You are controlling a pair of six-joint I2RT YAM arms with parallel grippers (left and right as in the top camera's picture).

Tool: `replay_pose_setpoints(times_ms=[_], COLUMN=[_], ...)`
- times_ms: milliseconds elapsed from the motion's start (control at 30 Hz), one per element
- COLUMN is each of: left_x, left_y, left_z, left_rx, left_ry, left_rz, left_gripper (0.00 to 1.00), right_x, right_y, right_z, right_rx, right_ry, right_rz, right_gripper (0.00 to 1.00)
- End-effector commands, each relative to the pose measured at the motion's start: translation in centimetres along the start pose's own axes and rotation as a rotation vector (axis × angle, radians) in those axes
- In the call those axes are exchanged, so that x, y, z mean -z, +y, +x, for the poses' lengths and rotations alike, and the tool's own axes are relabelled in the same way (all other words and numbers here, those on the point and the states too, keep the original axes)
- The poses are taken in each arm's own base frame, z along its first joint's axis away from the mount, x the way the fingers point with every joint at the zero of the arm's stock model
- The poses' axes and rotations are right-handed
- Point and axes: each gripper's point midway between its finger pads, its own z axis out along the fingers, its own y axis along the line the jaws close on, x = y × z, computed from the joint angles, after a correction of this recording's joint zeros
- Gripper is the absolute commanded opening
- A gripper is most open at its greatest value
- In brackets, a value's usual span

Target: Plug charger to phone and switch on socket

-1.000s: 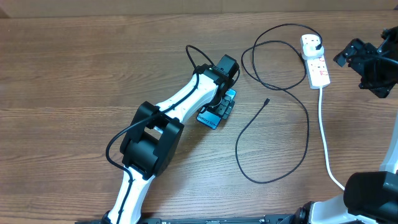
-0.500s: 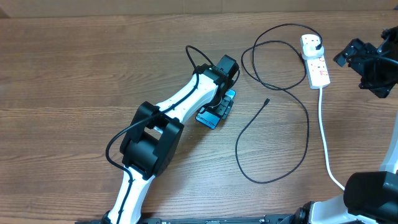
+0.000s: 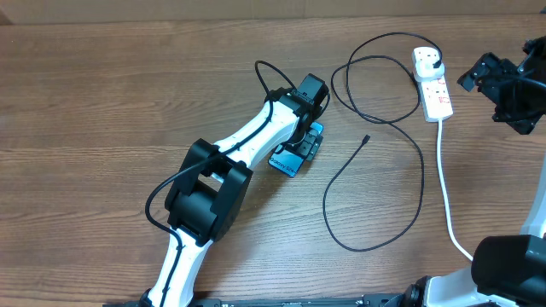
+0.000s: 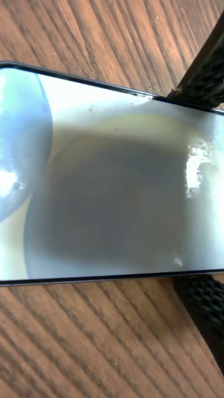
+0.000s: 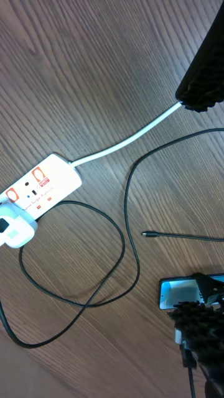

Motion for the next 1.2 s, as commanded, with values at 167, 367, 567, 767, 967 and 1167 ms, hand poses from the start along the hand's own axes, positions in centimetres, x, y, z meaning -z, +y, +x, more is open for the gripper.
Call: replay_pose_setpoints(times_ms=[167, 367, 567, 767, 967, 1167], left_x=[-2.5, -2.4, -2.4, -2.3, -2.2, -2.2], left_y=[-0.6, -0.5, -0.5, -0.4, -0.3, -0.3], left_z=[2.8, 3.1, 3.3, 4.0, 4.4, 4.7], left_rx=[-0.004, -0.004, -0.002, -0.001, -0.002, -0.002], left_ry=[0.109, 0.123, 0.129, 0.159, 0.178, 0.189], left_rz=[0.020, 0.018, 0.018, 0.014, 0.012, 0.010], left_gripper=[0.73, 0.71, 0.75, 0.72, 0.69, 0.63], right_x=[0.5, 0.5, 0.5, 0.5, 0.5, 0.5], right_y=[0.2, 0.2, 0.2, 0.2, 0.2, 0.2], right_z=[-0.7, -0.7, -0.7, -0.7, -0.7, -0.7], right_rx=[0.001, 0.001, 0.001, 0.001, 0.001, 0.001], right_ry=[-0.028, -0.028, -0.028, -0.028, -0.028, -0.028], right_rz=[-0.003, -0.003, -0.003, -0.003, -0.003, -0.003], right_gripper=[1.00, 1.00, 1.00, 1.00, 1.00, 1.00])
